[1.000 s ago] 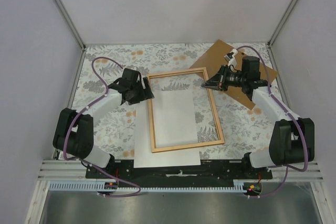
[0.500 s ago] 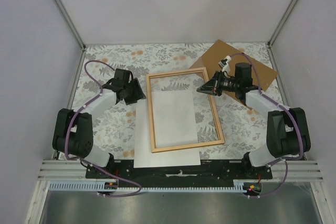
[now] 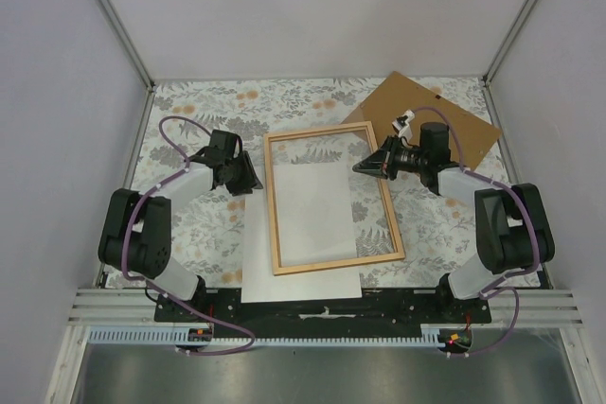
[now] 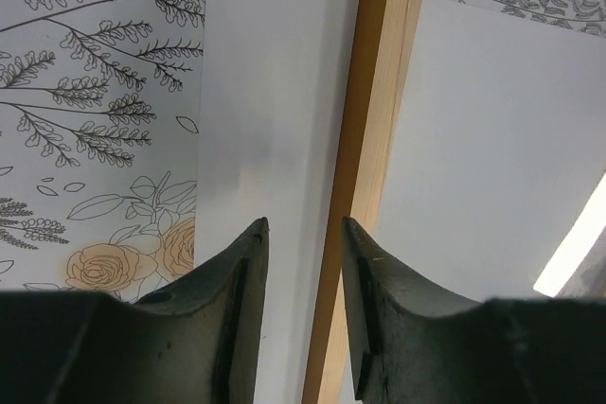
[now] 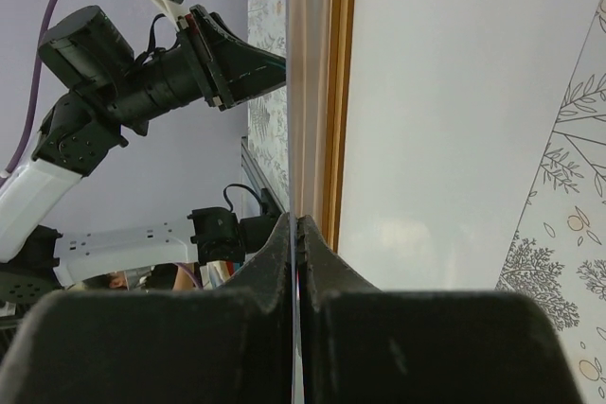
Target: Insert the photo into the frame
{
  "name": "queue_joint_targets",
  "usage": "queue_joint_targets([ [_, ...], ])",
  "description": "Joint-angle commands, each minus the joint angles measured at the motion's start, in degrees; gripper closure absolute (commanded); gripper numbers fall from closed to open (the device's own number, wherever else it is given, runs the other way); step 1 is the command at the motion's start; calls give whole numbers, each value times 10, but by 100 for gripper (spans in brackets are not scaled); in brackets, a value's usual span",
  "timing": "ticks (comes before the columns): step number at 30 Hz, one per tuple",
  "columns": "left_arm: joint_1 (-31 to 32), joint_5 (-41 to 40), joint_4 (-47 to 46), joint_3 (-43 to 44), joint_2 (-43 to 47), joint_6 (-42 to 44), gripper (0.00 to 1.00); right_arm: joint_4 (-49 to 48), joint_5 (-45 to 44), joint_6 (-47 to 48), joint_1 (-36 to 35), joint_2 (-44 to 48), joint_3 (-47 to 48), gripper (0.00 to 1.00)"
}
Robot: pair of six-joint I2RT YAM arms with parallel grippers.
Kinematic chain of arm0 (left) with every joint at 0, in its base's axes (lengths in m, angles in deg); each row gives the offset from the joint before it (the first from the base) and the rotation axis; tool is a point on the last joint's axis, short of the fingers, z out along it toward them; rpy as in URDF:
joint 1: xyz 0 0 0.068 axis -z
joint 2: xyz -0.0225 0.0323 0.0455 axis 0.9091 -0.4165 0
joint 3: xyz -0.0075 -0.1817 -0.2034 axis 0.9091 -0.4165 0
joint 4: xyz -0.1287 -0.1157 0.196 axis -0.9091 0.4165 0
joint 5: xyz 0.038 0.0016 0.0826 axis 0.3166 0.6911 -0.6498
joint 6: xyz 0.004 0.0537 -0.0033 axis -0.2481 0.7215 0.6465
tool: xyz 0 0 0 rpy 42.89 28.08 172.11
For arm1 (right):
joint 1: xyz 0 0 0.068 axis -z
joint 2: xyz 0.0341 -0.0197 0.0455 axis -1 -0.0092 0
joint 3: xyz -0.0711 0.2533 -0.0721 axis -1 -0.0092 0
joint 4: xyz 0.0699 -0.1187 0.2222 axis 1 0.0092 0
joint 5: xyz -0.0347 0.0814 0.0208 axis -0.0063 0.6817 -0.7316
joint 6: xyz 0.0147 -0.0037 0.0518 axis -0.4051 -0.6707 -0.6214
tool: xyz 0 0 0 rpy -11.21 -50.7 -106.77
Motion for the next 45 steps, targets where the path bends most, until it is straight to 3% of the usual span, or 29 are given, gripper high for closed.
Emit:
queue_joint_targets([
  [1,-3,23,-21,-3,-8,11,59,-39,-2,-9,-2,13,-21,100],
  [18,-3,41,-30,-4,-26,14,60,-65,-34,-17,-1,84,-68,100],
  [45,-3,46,-29,-4,-32,22,62,-133,-5,-56,-1,89,-81,100],
])
